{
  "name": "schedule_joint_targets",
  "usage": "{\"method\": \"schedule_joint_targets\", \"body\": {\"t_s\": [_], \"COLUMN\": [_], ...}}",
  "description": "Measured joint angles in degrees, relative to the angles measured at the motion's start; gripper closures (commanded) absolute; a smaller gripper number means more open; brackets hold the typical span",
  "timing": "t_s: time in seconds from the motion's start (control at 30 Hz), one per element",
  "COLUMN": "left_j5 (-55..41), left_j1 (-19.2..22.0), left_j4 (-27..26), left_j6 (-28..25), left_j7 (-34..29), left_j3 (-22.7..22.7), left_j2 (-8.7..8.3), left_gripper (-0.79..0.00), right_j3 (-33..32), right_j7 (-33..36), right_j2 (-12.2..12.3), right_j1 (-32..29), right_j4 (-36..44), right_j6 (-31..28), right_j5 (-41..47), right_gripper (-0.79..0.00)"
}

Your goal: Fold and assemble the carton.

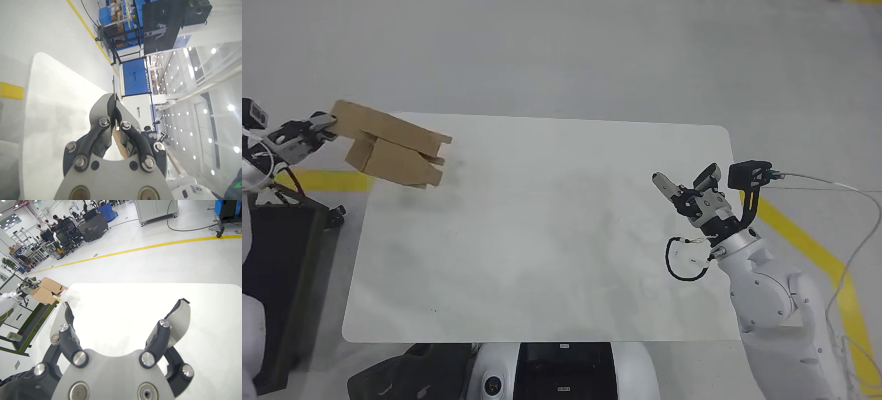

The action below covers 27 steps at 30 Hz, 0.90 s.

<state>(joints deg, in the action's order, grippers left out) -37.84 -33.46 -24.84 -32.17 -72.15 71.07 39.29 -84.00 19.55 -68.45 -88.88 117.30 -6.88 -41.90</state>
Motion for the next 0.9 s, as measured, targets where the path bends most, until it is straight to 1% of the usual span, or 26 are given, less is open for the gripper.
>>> {"method": "schedule_joint_targets", "body": {"t_s": [0.23, 0.4, 0.5, 0.7, 0.9], "left_j5": [-3.1, -3.5, -3.8, -4.7, -5.5], "left_j1": [-2.6, -2.9, -2.4, -0.9, -0.1], "left_j4": [-11.0, -18.0, -21.3, -25.4, -28.8], "left_j6": [1.6, 2.4, 3.3, 4.2, 6.5], "left_j7": [-1.6, -2.4, -3.3, -4.0, -3.8], "left_j3": [-1.0, -2.5, -3.5, -5.4, -7.8], "left_j2": [1.00, 1.91, 2.48, 3.80, 5.31], "left_gripper": [0.000, 0.000, 0.000, 0.000, 0.000], "right_j3": [0.0, 0.0, 0.0, 0.0, 0.0], "right_j7": [0.0, 0.0, 0.0, 0.0, 0.0], "right_j2": [0.0, 0.0, 0.0, 0.0, 0.0], "right_j1": [0.0, 0.0, 0.0, 0.0, 0.0], "right_j4": [0.0, 0.0, 0.0, 0.0, 0.0], "right_j6": [0.0, 0.0, 0.0, 0.0, 0.0], "right_j5": [0.0, 0.0, 0.0, 0.0, 0.0], "right_gripper": [-0.785, -0.785, -0.785, -0.785, -0.785]}}
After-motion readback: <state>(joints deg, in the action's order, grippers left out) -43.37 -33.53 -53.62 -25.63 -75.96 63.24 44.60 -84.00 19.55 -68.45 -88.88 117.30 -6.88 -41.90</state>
